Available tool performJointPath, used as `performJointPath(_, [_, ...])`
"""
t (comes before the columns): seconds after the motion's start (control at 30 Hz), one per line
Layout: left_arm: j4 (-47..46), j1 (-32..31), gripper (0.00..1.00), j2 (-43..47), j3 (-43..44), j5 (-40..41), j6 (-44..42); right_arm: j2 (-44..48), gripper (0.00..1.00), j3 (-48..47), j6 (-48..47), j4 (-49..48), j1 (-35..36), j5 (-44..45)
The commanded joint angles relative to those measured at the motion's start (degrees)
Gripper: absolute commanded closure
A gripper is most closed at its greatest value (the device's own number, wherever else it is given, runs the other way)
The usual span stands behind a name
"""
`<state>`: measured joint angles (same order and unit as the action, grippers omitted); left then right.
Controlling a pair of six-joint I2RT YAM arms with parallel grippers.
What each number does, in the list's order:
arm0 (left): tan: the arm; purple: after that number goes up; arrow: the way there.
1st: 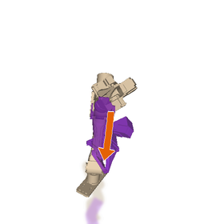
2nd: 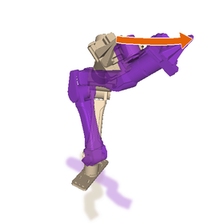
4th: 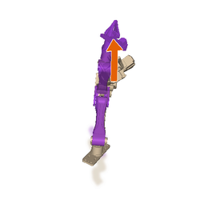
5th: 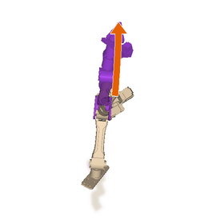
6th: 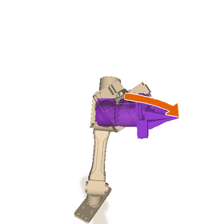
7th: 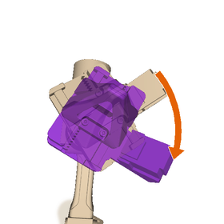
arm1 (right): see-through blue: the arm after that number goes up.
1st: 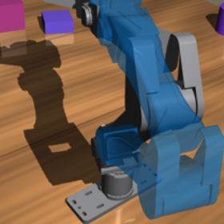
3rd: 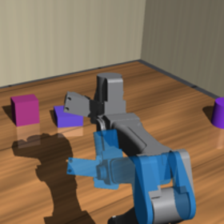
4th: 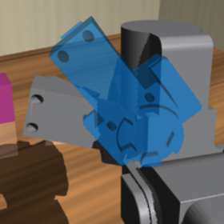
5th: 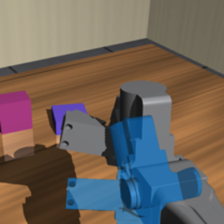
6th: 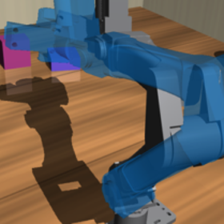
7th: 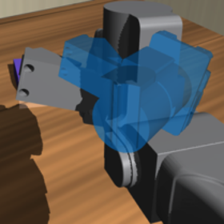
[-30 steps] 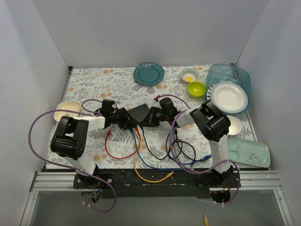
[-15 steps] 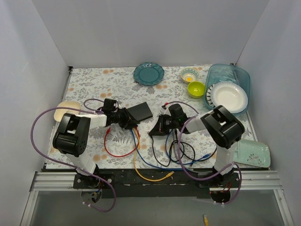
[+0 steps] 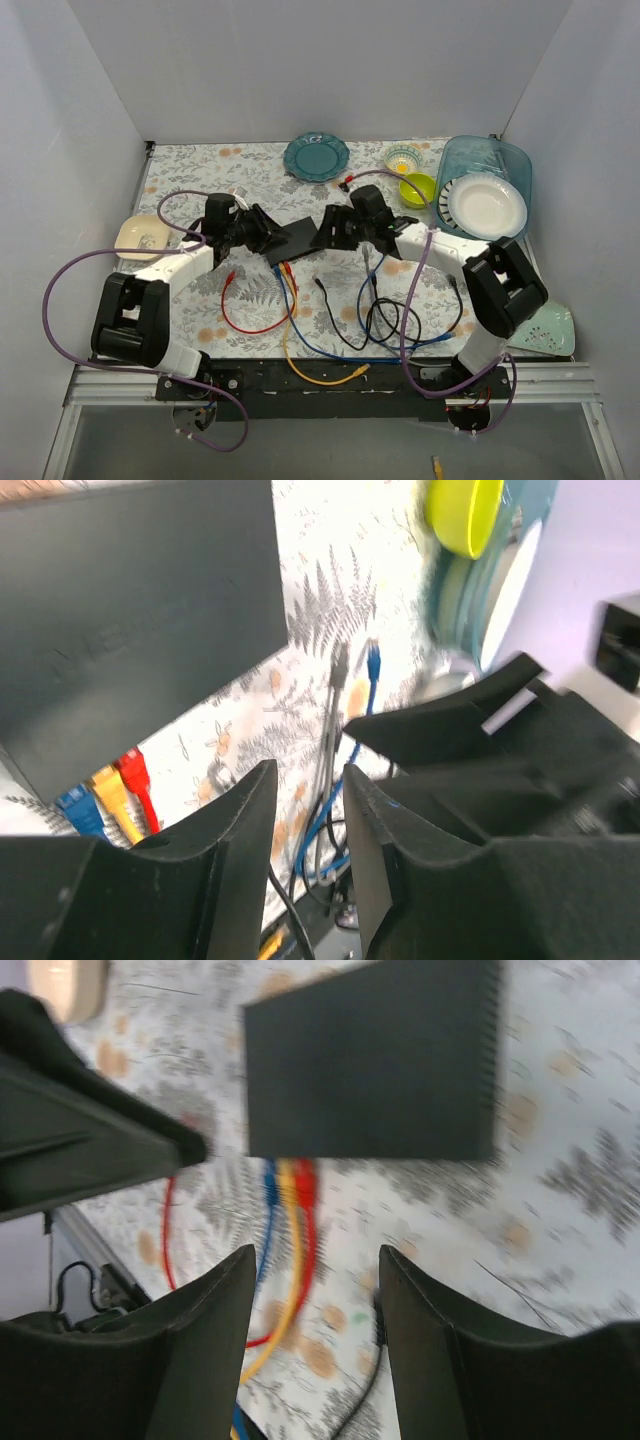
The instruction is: Pull the plug from the switch port
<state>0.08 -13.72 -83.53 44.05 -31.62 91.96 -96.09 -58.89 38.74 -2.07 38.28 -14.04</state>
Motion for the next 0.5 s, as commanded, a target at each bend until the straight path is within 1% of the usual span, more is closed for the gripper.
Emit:
performJointPath(0.0, [5.71, 0.44, 0.67, -0.92, 2.44, 7.08, 0.15, -8.81, 0.41, -7.1, -0.95, -0.39, 3.19, -5.62])
performJointPath(0.03, [7.9, 0.79, 0.67, -1.98, 3.22, 9.18, 0.15, -10.67, 0.43, -8.33, 0.53, -0.48, 3.38, -6.95])
performJointPath(0.1, [9.67, 1.23, 0.68, -5.57, 4.02, 9.64, -0.2, -14.8, 0.44, -8.17, 2.29, -1.7, 3.81, -9.49])
performJointPath(0.17, [10.29, 1.5, 0.69, -7.26, 4.46, 9.82, -0.38, -16.66, 0.47, -6.25, 5.19, -5.3, 3.82, -10.39])
performJointPath(0.33, [10.82, 1.85, 0.69, -9.28, 4.46, 11.57, -1.52, -18.69, 0.49, -5.79, 6.17, -6.9, 3.91, -9.95])
performJointPath(0.47, [11.96, 2.2, 0.69, -10.87, 4.46, 12.19, -2.4, -21.23, 0.5, -7.72, 6.96, -7.16, 3.91, -9.78])
